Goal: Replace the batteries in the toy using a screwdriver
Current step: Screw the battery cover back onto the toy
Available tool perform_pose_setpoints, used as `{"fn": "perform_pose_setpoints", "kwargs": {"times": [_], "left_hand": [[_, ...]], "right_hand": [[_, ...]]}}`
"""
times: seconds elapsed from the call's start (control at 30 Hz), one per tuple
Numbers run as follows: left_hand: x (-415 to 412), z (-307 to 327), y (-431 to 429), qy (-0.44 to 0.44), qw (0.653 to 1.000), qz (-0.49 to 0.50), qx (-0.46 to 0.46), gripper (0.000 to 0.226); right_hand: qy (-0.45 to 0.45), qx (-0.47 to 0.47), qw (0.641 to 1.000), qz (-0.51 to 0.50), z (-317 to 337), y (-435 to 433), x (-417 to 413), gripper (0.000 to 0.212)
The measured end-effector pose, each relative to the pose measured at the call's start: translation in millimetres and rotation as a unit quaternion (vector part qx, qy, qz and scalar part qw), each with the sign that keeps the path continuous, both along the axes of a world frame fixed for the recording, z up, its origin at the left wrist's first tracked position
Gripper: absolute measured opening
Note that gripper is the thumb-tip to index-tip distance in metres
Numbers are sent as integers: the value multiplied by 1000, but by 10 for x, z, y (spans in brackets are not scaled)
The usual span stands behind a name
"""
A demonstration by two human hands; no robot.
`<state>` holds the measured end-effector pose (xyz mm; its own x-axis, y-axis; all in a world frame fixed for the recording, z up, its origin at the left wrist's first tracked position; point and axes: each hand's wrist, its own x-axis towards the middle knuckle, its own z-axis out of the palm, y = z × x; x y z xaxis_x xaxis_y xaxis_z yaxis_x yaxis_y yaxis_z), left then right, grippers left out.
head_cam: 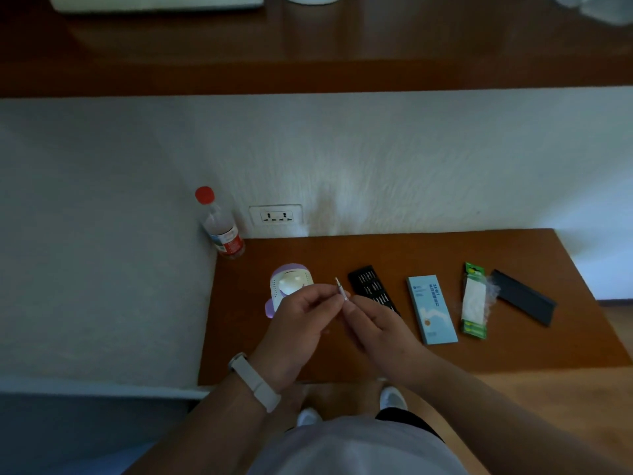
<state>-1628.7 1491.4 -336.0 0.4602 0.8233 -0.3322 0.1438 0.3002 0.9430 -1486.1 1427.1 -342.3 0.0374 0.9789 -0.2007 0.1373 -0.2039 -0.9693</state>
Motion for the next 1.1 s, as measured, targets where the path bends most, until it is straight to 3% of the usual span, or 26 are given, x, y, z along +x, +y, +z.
{"fn": "perform_pose_setpoints", "kwargs": {"times": [0.2,0.47,1.1], "left_hand": [[315,13,-70,33,998,9,60,12],[781,-43,-230,96,990,-5,105,9],[1332,-430,-560,169,983,-5,69,15]], "right_hand": [[-54,0,998,-24,45,-41,401,21],[-26,0,997,-77,181,12,936,12],[-10,-142,990,-9,-251,-47,1533,11]]}}
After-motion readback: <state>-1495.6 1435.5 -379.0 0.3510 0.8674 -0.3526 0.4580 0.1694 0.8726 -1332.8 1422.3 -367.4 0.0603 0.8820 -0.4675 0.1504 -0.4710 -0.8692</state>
